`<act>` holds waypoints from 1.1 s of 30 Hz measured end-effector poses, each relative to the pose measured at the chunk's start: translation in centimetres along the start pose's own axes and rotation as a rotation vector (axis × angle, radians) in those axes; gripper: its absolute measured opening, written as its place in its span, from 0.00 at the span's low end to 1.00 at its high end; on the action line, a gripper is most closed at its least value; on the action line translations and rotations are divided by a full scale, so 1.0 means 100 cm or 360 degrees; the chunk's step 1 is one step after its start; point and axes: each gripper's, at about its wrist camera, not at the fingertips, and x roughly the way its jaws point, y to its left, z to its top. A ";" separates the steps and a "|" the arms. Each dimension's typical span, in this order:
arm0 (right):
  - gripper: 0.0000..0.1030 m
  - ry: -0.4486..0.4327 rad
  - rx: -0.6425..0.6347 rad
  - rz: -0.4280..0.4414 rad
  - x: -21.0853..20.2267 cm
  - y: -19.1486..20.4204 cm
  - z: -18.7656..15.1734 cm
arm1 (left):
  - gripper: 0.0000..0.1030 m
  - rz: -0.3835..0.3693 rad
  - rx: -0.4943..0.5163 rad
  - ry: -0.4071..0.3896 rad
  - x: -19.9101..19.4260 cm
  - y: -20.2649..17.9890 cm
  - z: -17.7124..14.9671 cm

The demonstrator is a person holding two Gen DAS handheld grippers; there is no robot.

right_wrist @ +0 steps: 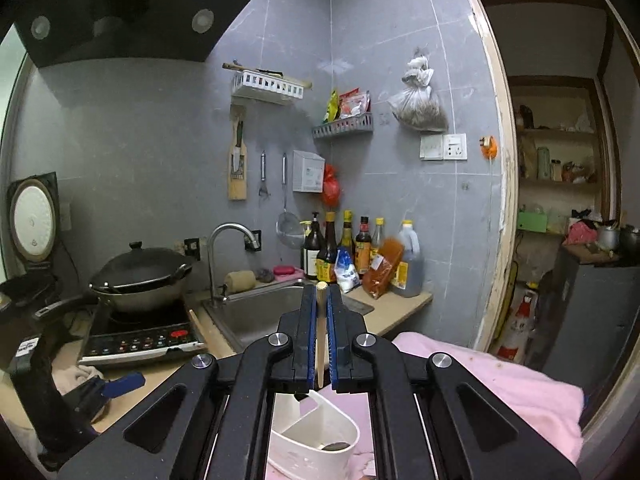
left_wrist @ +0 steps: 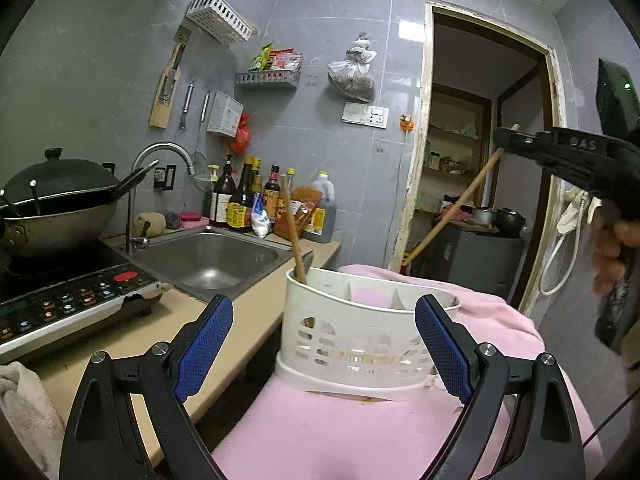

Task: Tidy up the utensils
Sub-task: 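Move both open tools back toward the utensils lying on the cloth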

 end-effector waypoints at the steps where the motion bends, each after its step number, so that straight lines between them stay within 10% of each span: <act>1: 0.02 0.0004 0.0008 0.0002 -0.001 -0.001 0.000 | 0.87 0.0006 -0.0006 0.0003 0.000 0.002 0.000; 14: 0.03 0.0323 0.0034 -0.0018 0.018 -0.002 -0.027 | 0.87 0.0005 -0.0079 0.0061 0.005 0.009 -0.002; 18: 0.23 0.0438 0.0053 -0.0037 0.041 -0.005 -0.047 | 0.87 -0.0028 -0.0061 0.0073 0.005 0.002 -0.002; 26: 0.55 0.0117 0.0142 -0.0175 -0.017 -0.024 -0.052 | 0.87 -0.0179 -0.0014 0.0082 0.010 -0.024 0.001; 33: 0.87 -0.0145 0.0051 -0.0602 -0.089 -0.027 -0.078 | 0.87 -0.0443 0.0025 0.0072 0.012 -0.070 0.003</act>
